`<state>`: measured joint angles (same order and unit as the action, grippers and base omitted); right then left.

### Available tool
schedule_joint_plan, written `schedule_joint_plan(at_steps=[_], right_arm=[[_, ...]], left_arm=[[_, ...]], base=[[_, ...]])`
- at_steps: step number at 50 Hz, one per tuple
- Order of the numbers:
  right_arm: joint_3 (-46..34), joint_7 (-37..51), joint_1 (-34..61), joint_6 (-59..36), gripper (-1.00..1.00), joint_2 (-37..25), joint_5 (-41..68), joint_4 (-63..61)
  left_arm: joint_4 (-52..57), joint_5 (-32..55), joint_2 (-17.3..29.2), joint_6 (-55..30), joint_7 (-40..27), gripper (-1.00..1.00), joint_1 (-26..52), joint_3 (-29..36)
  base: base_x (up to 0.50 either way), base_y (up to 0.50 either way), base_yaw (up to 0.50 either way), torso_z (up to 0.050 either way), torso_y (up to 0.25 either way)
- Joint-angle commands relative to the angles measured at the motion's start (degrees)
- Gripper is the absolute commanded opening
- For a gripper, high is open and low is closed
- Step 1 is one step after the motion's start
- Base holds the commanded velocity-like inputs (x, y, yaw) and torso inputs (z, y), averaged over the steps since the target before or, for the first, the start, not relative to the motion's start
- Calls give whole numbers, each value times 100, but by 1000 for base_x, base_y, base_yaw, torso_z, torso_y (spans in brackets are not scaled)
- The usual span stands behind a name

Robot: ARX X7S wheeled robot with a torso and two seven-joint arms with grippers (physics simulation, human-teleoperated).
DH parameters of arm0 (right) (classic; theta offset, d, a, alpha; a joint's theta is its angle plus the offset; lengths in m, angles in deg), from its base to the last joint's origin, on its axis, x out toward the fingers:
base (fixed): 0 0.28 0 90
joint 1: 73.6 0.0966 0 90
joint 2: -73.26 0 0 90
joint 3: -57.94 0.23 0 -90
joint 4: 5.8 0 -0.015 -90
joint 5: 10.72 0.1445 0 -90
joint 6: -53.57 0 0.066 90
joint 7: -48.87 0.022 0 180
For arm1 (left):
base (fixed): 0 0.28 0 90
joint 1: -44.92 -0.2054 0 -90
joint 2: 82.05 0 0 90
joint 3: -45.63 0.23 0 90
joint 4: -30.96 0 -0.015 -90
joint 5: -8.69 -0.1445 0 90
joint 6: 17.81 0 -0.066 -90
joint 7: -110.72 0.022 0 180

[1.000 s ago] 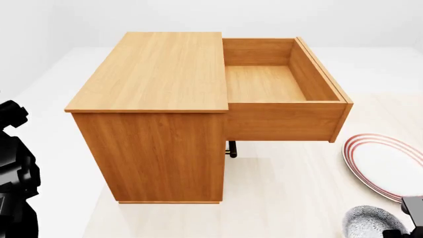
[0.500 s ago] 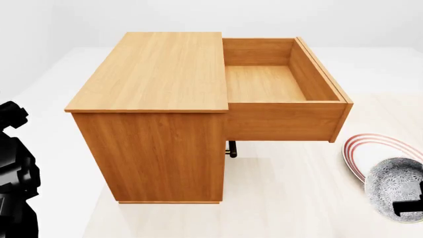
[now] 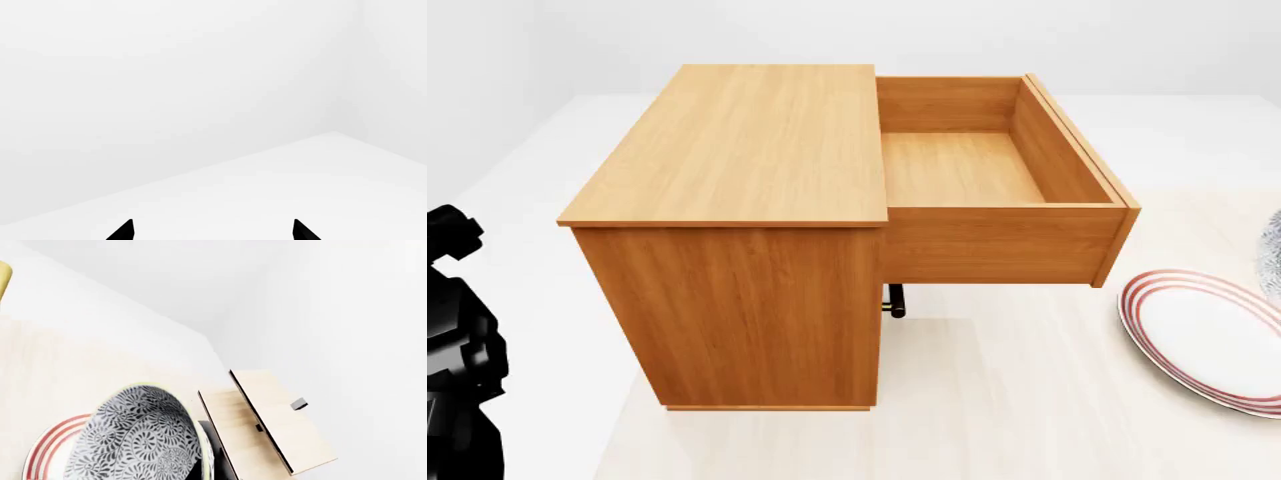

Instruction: Open the top drawer of the cabinet and put the bowl in it.

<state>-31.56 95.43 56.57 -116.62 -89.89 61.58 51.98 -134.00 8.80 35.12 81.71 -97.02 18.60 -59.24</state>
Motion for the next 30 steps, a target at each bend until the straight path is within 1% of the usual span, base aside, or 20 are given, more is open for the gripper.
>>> schedule_joint_plan(at_steps=[1, 8, 11, 15, 19, 26, 30], right_arm=[[-922, 183, 1652, -254, -100, 96, -648, -245], [-2381, -351, 3441, -290, -100, 813, -1945, -27], [-3131, -727, 4280, -239, -100, 1259, -2464, 275], [-3761, -1129, 5040, 33, -100, 1818, -2939, 803], [-4338, -1449, 5615, 361, -100, 2280, -3415, 1386], [-4846, -1822, 6227, 1053, -100, 3143, -3977, 2625], [-5158, -2032, 6410, 1386, -100, 3567, -4210, 3183]], left_arm=[[0, -6, -9, 7, 0, 100, -2, -4], [0, -21, -14, 12, 3, 100, 15, 15], [0, -25, -18, 13, -5, 100, 13, 22], [0, -24, -28, 15, -7, 100, 7, 30], [0, -17, -32, 20, -2, 100, -2, 29], [0, -7, -52, 33, 17, 100, -17, 26], [0, -7, -57, 30, 21, 100, -18, 25]], base=[[0, 0, 0, 0, 0], [0, 0, 0, 0, 0], [0, 0, 0, 0, 0], [0, 0, 0, 0, 0], [0, 0, 0, 0, 0], [0, 0, 0, 0, 0], [0, 0, 0, 0, 0]])
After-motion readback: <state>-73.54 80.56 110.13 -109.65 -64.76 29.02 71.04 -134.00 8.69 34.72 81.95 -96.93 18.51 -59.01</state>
